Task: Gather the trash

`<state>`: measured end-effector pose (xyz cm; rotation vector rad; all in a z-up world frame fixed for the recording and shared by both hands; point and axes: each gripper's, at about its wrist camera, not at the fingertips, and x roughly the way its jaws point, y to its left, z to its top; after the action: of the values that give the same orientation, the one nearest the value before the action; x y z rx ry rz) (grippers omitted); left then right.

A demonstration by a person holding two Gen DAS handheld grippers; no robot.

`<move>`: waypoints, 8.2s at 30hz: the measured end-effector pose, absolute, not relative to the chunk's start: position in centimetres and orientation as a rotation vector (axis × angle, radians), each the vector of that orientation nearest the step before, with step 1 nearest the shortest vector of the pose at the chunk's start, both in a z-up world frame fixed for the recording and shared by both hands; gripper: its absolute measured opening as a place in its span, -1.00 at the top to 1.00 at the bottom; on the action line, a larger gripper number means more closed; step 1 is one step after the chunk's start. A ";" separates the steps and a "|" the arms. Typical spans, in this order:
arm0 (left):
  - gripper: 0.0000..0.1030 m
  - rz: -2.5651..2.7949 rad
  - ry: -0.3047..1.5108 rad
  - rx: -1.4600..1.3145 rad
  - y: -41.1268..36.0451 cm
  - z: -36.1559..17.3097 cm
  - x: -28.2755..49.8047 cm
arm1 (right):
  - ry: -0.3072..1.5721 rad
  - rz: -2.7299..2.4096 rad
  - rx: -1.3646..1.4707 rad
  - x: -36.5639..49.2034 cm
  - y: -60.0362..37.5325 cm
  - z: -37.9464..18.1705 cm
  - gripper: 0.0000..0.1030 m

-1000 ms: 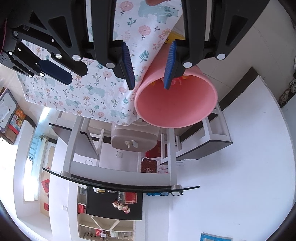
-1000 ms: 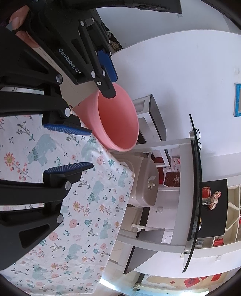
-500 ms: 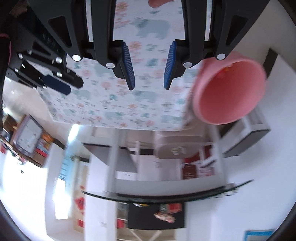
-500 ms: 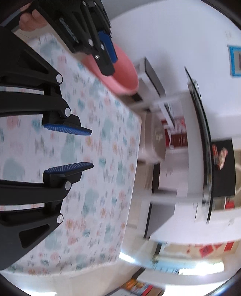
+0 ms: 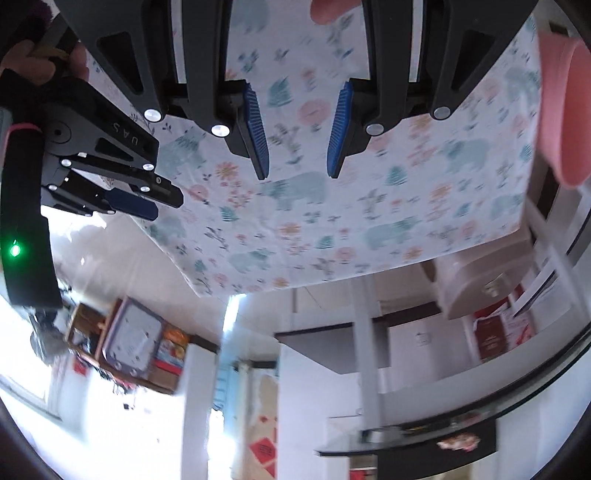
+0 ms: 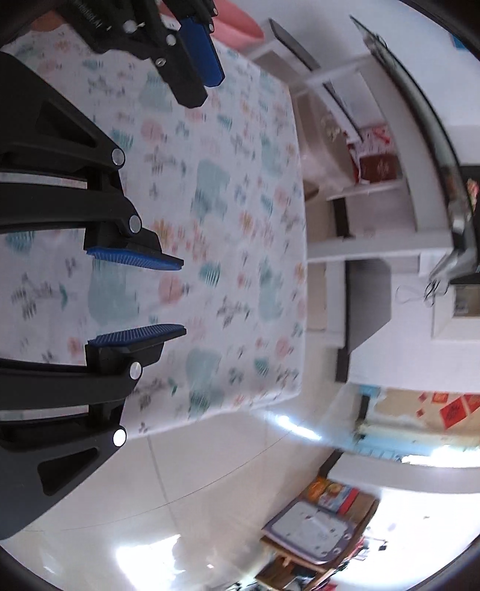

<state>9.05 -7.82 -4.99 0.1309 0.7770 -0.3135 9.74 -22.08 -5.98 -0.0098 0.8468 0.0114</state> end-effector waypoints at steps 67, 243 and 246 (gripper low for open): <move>0.16 -0.285 0.914 0.155 -12.5 -10.4 11.0 | 0.934 0.059 -0.018 10.9 -23.6 -8.1 0.18; 0.46 -0.139 0.543 0.045 -8.2 -0.7 2.8 | 0.526 0.000 0.012 0.9 -20.0 0.8 0.04; 0.46 -0.138 0.544 0.045 -8.1 -0.7 2.8 | 0.528 -0.002 0.011 1.0 -20.1 0.7 0.04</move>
<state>2.79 -8.13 -0.74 0.0448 0.5441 -0.1377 0.97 -20.11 0.66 0.0114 0.5281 -0.0018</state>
